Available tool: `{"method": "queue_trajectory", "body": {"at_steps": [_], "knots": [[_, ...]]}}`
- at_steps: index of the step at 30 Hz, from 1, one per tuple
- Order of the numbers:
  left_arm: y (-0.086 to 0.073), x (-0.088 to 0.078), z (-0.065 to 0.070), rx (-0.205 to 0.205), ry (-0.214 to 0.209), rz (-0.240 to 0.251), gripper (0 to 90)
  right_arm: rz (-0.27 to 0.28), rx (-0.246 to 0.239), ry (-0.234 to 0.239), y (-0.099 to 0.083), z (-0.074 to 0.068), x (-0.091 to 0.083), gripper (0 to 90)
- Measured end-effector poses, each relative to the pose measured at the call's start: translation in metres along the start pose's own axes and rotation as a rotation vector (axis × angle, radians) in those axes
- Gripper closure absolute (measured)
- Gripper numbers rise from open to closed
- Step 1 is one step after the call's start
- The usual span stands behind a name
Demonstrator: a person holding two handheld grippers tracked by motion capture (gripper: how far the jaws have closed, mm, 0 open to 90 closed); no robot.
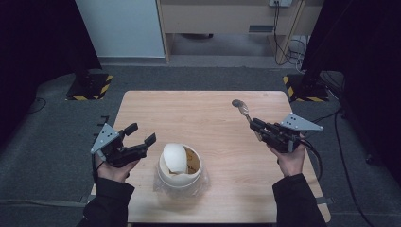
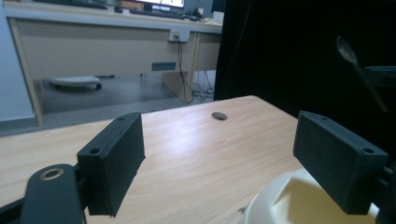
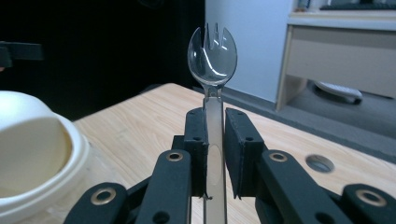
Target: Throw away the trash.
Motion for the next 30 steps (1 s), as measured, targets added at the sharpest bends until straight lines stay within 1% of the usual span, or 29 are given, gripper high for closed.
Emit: {"method": "queue_trajectory", "body": {"at_steps": [1,2,3,4,5,7,8,10,11,12,13,14,15,20,21,22,25,28,30], "knots": [[0.008,0.0,0.007,0.001,-0.013,0.017,15.8,0.003,-0.003,0.004,0.002,-0.002,0.001,79.6],[0.008,0.0,0.007,0.001,-0.013,0.017,15.8,0.003,-0.003,0.004,0.002,-0.002,0.001,79.6],[0.013,0.001,0.011,0.001,-0.022,0.025,15.9,0.013,-0.012,0.018,0.006,-0.008,0.001,79.7],[0.015,0.002,0.014,0.005,-0.026,0.027,15.9,0.018,-0.016,0.022,0.008,-0.009,0.002,79.7],[0.018,0.003,0.019,0.009,-0.033,0.028,15.9,0.018,-0.016,0.022,0.008,-0.009,0.002,79.7],[0.024,0.004,0.028,0.02,-0.047,0.036,16.1,0.032,-0.015,0.034,0.012,-0.014,0.002,79.7],[0.027,0.005,0.032,0.026,-0.054,0.04,16.3,0.037,-0.024,0.042,0.015,-0.018,0.002,79.6],[0.033,0.006,0.041,0.028,-0.07,0.048,16.5,0.042,-0.029,0.046,0.017,-0.02,0.002,79.7],[0.035,0.008,0.045,0.028,-0.077,0.051,16.8,0.049,-0.033,0.054,0.02,-0.024,0.002,79.7],[0.037,0.009,0.049,0.028,-0.083,0.051,16.8,0.049,-0.033,0.054,0.02,-0.024,0.002,79.7],[0.039,0.011,0.054,0.032,-0.09,0.051,17.1,0.055,-0.037,0.068,0.022,-0.029,0.004,79.7],[0.041,0.013,0.06,0.032,-0.1,0.054,17.3,0.052,-0.042,0.069,0.022,-0.031,0.005,79.6],[0.041,0.013,0.06,0.032,-0.1,0.054,17.4,0.054,-0.045,0.073,0.023,-0.033,0.006,79.7],[0.044,0.02,0.074,0.026,-0.12,0.058,18.6,0.055,-0.057,0.092,0.025,-0.041,0.01,79.6],[0.045,0.021,0.078,0.024,-0.124,0.058,19.2,0.066,-0.049,0.11,0.026,-0.045,0.012,79.6],[0.047,0.021,0.081,0.022,-0.129,0.059,19.7,0.071,-0.041,0.115,0.025,-0.046,0.013,79.7],[0.05,0.023,0.09,0.021,-0.144,0.057,20.4,0.065,-0.046,0.12,0.024,-0.049,0.015,79.6],[0.053,0.024,0.099,0.019,-0.152,0.055,21.8,0.06,-0.057,0.141,0.024,-0.058,0.02,79.6],[0.055,0.025,0.104,0.018,-0.158,0.056,22.3,0.061,-0.06,0.148,0.025,-0.061,0.021,79.7]]}}
Point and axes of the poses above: each handheld gripper's, and its own axes: x roughly forward along the jaws, y roughly out of its top, z roughly to its right, the point moved 10 cm from there along x, roughly forward along the jaws, and after that the axes turned 10 degrees about y, right-handed, at the moved point
